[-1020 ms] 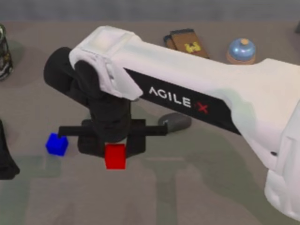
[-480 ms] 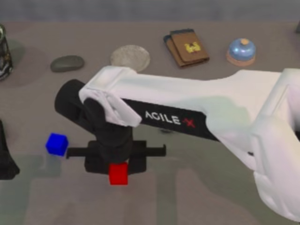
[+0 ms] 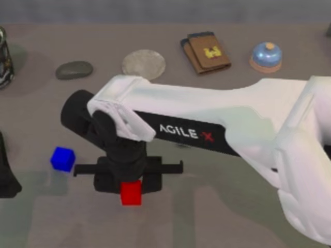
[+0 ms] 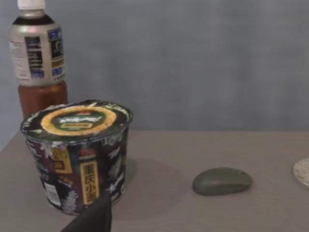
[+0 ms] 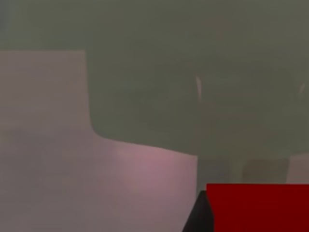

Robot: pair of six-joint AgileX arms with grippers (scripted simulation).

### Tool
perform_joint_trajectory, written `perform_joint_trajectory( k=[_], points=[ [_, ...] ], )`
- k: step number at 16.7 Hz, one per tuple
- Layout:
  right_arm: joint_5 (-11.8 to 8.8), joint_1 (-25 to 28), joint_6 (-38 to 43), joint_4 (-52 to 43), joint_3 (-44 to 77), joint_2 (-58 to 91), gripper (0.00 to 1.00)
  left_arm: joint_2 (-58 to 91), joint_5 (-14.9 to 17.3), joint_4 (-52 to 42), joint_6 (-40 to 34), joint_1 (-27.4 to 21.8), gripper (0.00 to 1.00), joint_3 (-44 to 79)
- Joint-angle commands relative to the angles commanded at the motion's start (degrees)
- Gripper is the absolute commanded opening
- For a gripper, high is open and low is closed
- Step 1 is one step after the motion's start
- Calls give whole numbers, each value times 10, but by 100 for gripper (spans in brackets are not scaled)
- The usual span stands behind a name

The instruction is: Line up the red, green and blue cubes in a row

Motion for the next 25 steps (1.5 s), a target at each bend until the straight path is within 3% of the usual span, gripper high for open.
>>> perform_joint_trajectory(
  k=[9, 19, 25],
  points=[
    [0, 0, 0, 0, 0, 0, 98, 0, 0, 0, 0, 0, 100, 0],
    [0, -1, 0, -2, 2, 0, 100, 0, 0, 0, 0, 0, 100, 0],
    [0, 5, 3, -115, 93, -16, 100, 0, 0, 0, 0, 0, 100, 0]
  ],
)
